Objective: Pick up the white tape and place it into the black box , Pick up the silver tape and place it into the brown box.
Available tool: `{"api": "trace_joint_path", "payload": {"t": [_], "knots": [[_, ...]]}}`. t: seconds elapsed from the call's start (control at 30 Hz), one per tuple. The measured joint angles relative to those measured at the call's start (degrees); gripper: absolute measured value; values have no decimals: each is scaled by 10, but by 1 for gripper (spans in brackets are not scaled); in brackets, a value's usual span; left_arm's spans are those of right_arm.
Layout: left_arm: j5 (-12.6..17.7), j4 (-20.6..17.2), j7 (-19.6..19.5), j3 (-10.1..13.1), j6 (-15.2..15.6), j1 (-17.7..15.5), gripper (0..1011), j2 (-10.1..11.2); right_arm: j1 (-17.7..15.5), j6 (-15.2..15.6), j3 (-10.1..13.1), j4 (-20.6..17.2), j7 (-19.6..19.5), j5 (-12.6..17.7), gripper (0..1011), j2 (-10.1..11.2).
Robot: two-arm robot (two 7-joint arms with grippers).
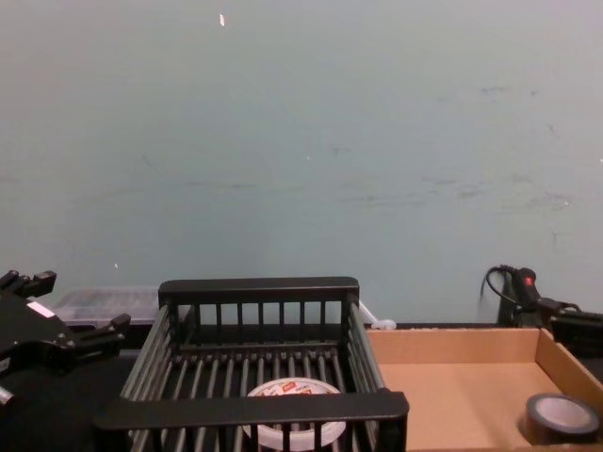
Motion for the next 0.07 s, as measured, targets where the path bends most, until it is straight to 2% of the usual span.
{"api": "trace_joint_path", "payload": {"t": [0.07], "knots": [[0, 0, 0, 0, 0, 0, 1001, 0, 0, 0, 0, 0, 0, 0, 1003, 0]]}}
